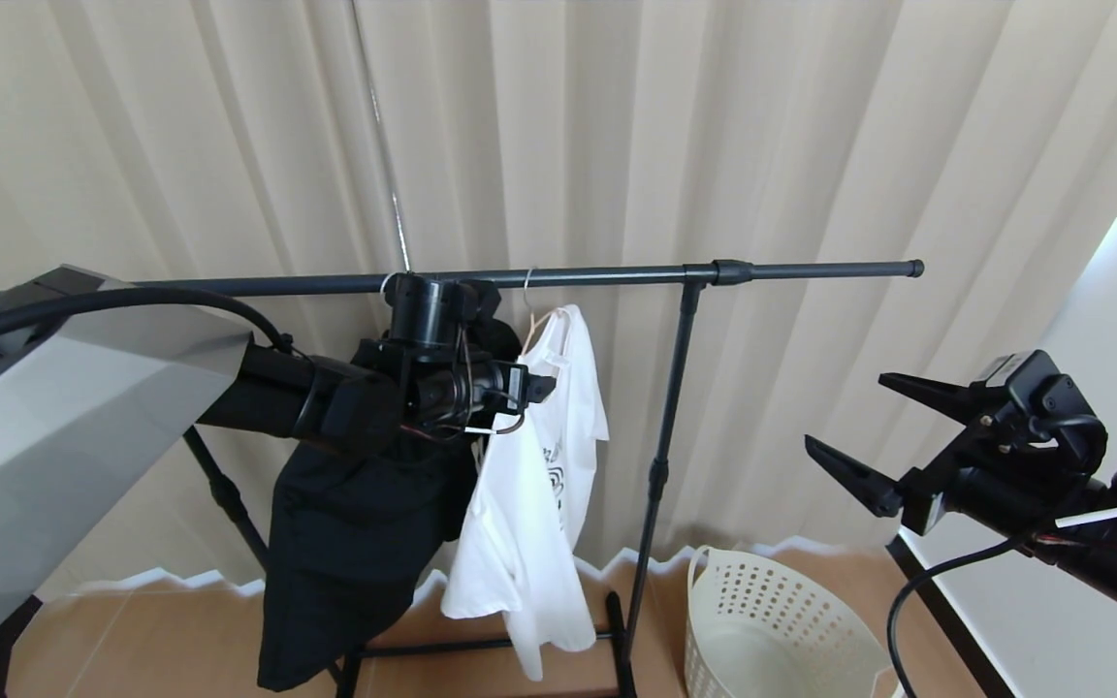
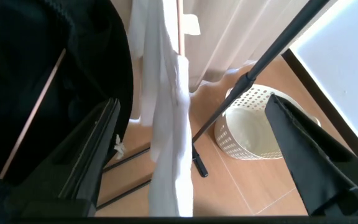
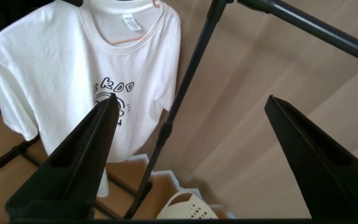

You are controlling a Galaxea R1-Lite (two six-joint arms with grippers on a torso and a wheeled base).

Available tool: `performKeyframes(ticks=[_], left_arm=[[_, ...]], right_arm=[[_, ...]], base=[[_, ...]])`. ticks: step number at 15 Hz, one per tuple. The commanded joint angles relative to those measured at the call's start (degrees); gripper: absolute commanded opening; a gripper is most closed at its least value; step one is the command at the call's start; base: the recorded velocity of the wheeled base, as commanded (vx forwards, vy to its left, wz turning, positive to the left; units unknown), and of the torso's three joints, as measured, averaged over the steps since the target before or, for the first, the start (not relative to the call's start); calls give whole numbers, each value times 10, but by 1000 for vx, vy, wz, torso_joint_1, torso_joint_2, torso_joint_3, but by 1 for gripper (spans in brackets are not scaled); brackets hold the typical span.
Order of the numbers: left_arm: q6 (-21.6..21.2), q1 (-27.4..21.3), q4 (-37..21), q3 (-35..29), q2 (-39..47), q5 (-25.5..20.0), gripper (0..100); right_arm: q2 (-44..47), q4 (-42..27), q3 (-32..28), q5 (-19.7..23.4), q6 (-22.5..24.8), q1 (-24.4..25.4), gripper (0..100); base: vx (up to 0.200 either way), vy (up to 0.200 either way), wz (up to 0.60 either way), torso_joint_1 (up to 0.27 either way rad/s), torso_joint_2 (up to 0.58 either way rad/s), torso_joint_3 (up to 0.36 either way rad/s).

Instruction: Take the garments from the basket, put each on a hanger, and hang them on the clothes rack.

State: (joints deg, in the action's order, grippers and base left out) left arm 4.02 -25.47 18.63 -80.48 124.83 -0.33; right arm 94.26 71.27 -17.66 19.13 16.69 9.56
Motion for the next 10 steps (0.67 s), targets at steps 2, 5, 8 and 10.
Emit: performKeyframes(ticks=[2, 5, 8, 10], left_arm=[[-2, 2, 0, 23, -35, 0, 100], [-3, 2, -3, 67, -105, 1, 100], [-6, 6, -3, 162, -215, 1, 100], [-10, 8, -3, 241, -299, 0, 100]], right_arm=[[-4, 1, -2, 0, 0, 0, 100], [-7, 0, -17, -34, -7, 7, 100], [-23, -8, -51, -110, -79, 42, 100], [-48, -28, -60, -140, -84, 45, 100]], base=[[0, 0, 0, 0, 0, 0], [0, 0, 0, 0, 0, 0], [0, 0, 0, 0, 0, 0], [0, 0, 0, 0, 0, 0]])
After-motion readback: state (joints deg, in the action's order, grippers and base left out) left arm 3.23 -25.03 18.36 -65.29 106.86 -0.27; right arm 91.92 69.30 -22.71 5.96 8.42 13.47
